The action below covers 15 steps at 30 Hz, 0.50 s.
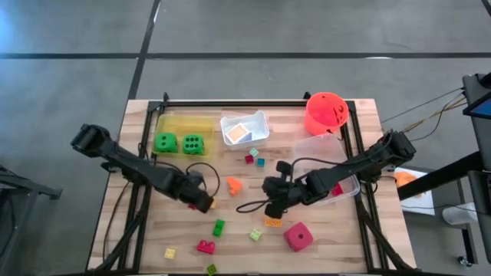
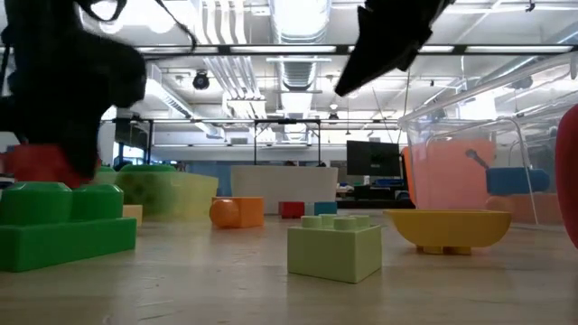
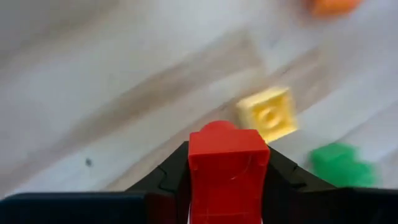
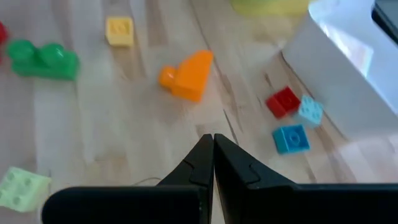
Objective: Pick & Place Toys
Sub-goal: Put the red game piece into the transparent bin
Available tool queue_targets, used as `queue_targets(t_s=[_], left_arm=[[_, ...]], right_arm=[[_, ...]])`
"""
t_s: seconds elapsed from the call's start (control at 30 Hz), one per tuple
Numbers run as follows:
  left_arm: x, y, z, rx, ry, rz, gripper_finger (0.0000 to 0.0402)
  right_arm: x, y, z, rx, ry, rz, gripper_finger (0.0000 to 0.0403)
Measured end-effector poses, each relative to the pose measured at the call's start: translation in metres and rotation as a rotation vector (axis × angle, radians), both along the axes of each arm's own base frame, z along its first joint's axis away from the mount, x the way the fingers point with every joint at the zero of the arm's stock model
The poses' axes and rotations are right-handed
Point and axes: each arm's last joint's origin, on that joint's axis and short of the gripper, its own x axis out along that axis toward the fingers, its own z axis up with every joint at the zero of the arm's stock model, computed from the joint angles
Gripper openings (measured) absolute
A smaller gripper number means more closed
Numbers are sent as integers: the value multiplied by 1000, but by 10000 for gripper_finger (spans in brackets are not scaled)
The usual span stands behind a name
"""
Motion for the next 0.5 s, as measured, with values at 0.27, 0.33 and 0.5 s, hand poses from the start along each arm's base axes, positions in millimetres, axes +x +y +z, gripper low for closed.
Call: queue_targets(t_s=[0.27, 0.33, 0.5], left_arm=[[-11, 24, 55, 234, -374, -36, 118], [-11, 30, 68, 296, -490, -97, 118], [-7, 41, 97, 456, -727, -270, 119]], right_arm=[[13, -4, 13, -45, -88, 82, 31], [19, -12, 16, -49, -122, 70, 58], [34, -33, 27, -7, -263, -3, 149]])
